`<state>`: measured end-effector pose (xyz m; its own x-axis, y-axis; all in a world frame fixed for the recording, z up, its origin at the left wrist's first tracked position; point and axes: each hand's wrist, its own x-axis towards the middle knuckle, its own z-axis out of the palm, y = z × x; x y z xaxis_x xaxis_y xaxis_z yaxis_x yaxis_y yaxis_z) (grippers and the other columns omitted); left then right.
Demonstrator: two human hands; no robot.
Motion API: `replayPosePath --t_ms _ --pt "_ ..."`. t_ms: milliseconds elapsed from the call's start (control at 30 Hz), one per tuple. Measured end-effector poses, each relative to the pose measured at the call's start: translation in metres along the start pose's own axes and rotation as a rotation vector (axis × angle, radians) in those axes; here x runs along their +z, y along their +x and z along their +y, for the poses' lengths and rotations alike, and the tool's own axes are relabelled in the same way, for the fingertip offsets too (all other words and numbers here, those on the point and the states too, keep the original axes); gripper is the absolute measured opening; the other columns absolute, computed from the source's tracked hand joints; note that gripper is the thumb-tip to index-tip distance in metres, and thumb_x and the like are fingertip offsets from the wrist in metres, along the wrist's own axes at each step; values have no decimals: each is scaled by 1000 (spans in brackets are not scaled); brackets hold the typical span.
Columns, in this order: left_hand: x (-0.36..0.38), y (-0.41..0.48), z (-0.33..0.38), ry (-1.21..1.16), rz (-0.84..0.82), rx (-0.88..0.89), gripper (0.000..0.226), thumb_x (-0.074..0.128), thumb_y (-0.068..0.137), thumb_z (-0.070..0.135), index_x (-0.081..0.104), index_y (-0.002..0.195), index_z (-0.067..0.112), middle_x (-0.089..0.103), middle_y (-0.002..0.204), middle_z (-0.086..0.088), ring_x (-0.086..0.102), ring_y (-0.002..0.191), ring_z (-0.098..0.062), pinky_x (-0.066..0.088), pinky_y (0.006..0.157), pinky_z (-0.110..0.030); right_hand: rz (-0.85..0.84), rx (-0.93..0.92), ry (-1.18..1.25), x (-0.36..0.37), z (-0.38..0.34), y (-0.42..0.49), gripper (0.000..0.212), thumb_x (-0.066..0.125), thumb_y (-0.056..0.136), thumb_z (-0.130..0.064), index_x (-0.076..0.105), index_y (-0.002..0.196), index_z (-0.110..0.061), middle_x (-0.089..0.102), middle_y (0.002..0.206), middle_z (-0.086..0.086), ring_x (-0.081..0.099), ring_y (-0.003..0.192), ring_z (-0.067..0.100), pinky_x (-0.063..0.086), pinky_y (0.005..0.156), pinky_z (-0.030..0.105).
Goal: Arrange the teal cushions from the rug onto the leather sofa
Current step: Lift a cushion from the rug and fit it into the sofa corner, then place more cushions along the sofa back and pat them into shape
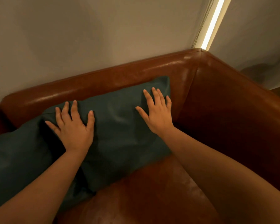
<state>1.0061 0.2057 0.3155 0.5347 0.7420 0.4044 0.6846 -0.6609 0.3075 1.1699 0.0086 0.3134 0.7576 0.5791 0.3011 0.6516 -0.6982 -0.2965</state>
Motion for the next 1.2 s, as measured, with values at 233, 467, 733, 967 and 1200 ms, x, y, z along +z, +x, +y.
replayPosePath --t_ms 233,467,733,967,1200 --pt "-39 -65 82 -258 -66 183 58 45 95 44 38 138 6 39 146 -16 24 142 -32 5 114 -53 -31 -25 153 -56 42 -95 52 39 99 -47 40 143 -21 41 147 7 36 135 22 24 108 42" --pt "-64 -180 158 -495 -412 383 20 39 95 47 52 91 32 67 76 9 58 61 -9 41 53 -29 -49 120 279 -132 108 -233 43 37 100 -40 70 92 -13 67 74 1 55 67 13 43 66 31" --pt "-84 -331 230 -493 -769 612 37 34 97 50 59 79 28 61 56 8 56 48 -7 45 48 -31 96 633 293 -205 175 -443 34 50 98 -33 70 76 -16 64 58 -2 59 54 11 44 52 34" --pt "-81 -467 279 -325 -1116 826 45 36 95 53 62 76 22 54 51 0 53 48 -16 37 47 -34 180 1006 246 -225 200 -629 31 56 96 -27 69 73 -11 54 51 -8 52 49 9 39 51 31" --pt "-54 -605 304 74 -1696 949 48 40 94 55 48 129 24 64 114 0 60 105 -21 44 95 -38 173 1376 378 -195 191 -792 38 51 98 -32 65 72 -7 58 56 4 54 54 15 41 55 34"
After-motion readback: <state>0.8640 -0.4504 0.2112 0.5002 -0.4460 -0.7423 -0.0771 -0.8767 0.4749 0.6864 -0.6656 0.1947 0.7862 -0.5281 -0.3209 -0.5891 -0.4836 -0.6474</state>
